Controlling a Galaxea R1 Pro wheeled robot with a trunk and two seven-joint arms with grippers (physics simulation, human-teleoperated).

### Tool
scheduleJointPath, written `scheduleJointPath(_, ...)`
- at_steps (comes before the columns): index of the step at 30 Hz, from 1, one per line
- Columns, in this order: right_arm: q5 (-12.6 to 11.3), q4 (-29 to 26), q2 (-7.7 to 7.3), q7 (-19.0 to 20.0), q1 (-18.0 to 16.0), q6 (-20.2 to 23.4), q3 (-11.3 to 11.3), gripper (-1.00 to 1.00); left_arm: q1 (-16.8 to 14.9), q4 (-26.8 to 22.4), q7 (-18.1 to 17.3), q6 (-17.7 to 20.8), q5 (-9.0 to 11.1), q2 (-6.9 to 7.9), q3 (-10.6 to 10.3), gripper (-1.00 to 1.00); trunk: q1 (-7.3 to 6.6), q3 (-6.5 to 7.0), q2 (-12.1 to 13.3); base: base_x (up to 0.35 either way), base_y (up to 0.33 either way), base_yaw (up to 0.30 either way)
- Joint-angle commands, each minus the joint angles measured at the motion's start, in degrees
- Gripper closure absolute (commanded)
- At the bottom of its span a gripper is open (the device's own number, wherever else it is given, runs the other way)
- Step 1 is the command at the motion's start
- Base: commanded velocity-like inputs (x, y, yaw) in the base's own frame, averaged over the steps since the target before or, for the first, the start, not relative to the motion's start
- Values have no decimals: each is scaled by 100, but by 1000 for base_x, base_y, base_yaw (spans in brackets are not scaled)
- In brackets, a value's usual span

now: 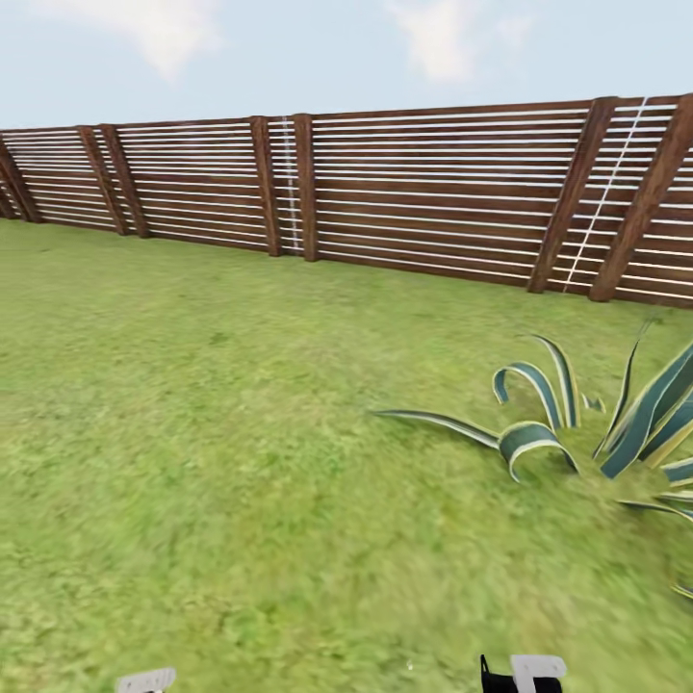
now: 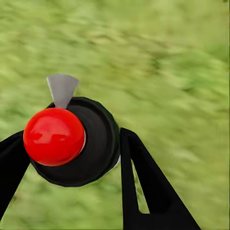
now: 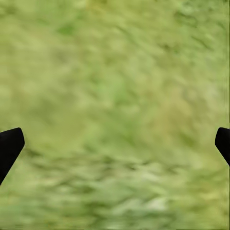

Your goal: Pick up the pesticide atomizer in the garden and spray insectifuge to fully cover both potted plants in the garden.

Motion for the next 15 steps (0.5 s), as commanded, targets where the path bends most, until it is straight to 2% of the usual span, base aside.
scheduleJointPath(1,61,4,0,-33,-3,-11,-23,-100,-4,6,-57,-8,52,0,30,100,2,-5,-2,313,159,155)
scheduleJointPath(15,61,4,0,-33,-1,-11,-30,-100,-4,2,-55,-8,52,0,30,100,2,-5,-2,313,152,16)
